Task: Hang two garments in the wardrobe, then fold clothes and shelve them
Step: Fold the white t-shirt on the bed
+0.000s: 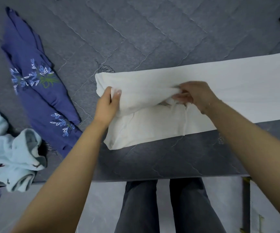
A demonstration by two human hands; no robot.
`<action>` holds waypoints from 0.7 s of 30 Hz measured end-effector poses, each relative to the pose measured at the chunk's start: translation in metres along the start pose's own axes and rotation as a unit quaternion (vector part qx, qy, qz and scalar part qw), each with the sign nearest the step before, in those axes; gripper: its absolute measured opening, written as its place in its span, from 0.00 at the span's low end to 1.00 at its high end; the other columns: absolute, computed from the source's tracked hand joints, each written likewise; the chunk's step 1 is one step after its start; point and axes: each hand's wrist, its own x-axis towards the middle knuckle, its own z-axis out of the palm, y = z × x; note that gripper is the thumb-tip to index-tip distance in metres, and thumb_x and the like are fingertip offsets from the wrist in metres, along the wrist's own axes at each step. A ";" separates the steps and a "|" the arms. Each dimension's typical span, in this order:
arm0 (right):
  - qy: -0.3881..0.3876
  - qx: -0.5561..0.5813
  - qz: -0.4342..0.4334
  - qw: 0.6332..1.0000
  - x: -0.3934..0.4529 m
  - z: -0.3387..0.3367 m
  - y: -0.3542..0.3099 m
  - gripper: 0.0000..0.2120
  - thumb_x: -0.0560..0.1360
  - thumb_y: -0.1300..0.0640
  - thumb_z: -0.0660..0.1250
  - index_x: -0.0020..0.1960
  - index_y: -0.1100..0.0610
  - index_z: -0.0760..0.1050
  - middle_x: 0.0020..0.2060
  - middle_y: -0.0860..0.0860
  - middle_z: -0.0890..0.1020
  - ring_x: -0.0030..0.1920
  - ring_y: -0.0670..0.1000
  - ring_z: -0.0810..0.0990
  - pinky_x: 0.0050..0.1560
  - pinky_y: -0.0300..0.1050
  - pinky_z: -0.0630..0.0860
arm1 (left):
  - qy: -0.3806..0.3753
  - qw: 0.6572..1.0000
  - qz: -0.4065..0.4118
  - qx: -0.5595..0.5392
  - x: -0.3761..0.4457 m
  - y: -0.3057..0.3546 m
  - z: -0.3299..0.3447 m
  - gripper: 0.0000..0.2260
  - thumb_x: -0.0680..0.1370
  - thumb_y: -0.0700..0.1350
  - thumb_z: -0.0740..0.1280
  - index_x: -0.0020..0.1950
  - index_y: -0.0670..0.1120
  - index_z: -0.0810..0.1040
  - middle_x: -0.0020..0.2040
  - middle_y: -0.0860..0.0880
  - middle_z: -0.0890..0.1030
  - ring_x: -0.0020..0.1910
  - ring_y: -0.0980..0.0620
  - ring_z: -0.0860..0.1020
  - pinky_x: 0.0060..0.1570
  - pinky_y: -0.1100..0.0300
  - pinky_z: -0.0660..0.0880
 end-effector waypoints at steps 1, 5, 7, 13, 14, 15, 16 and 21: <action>0.008 0.019 0.016 1.000 0.013 0.005 -0.008 0.06 0.77 0.65 0.67 0.50 0.68 0.76 0.41 0.62 0.83 0.35 0.57 0.85 0.41 0.47 0.84 | 0.010 0.999 -0.030 -0.005 0.017 -0.001 0.004 0.15 0.82 0.50 0.61 0.38 0.51 0.62 0.31 0.55 0.64 0.28 0.61 0.62 0.32 0.62 0.63; 0.044 -0.004 0.047 0.998 0.047 0.023 -0.016 0.09 0.79 0.57 0.65 0.49 0.65 0.74 0.43 0.61 0.80 0.41 0.60 0.81 0.53 0.56 0.81 | 0.033 0.990 -0.122 0.060 0.048 0.000 0.027 0.11 0.80 0.46 0.64 0.61 0.46 0.70 0.52 0.49 0.76 0.48 0.50 0.74 0.52 0.57 0.70; 0.093 -0.142 -0.013 0.985 0.049 0.025 -0.007 0.08 0.77 0.56 0.64 0.47 0.61 0.76 0.45 0.58 0.81 0.44 0.55 0.78 0.53 0.51 0.79 | 0.064 0.975 -0.062 0.204 0.041 0.003 0.040 0.24 0.77 0.45 0.67 0.71 0.45 0.65 0.68 0.44 0.69 0.63 0.45 0.70 0.62 0.52 0.67; 0.055 -0.311 -0.100 0.944 0.021 0.005 0.050 0.20 0.73 0.47 0.72 0.60 0.56 0.79 0.55 0.51 0.81 0.56 0.52 0.78 0.61 0.50 0.74 | -0.091 0.904 0.151 0.389 0.016 0.008 0.086 0.23 0.84 0.50 0.54 0.79 0.51 0.56 0.80 0.45 0.48 0.79 0.46 0.48 0.75 0.44 0.47; 0.058 -0.388 -0.127 0.911 0.022 0.000 0.059 0.21 0.72 0.43 0.72 0.59 0.54 0.79 0.54 0.51 0.80 0.57 0.52 0.76 0.61 0.49 0.71 | -0.128 0.895 0.158 0.397 0.016 0.004 0.092 0.23 0.84 0.53 0.49 0.79 0.53 0.53 0.80 0.47 0.45 0.79 0.47 0.44 0.76 0.45 0.42; 0.075 -0.455 -0.158 0.873 0.023 -0.005 0.065 0.20 0.72 0.41 0.71 0.57 0.53 0.80 0.53 0.51 0.79 0.57 0.53 0.74 0.60 0.47 0.67 | -0.160 0.884 0.155 0.411 0.018 0.000 0.096 0.23 0.84 0.54 0.46 0.80 0.55 0.49 0.80 0.48 0.41 0.79 0.48 0.40 0.75 0.45 0.38; 0.095 -0.499 -0.186 0.841 0.025 -0.011 0.069 0.18 0.73 0.41 0.69 0.55 0.53 0.80 0.52 0.51 0.79 0.56 0.54 0.73 0.57 0.45 0.64 | -0.180 0.871 0.149 0.433 0.021 -0.005 0.099 0.24 0.84 0.56 0.44 0.80 0.56 0.45 0.80 0.49 0.37 0.78 0.49 0.37 0.75 0.45 0.35; 0.120 -0.575 -0.159 0.793 0.036 -0.036 0.069 0.15 0.78 0.45 0.64 0.50 0.55 0.82 0.49 0.54 0.78 0.56 0.56 0.72 0.53 0.46 0.60 | -0.213 0.830 0.140 0.496 0.026 -0.011 0.100 0.26 0.82 0.60 0.42 0.78 0.57 0.36 0.78 0.48 0.31 0.77 0.47 0.32 0.72 0.43 0.32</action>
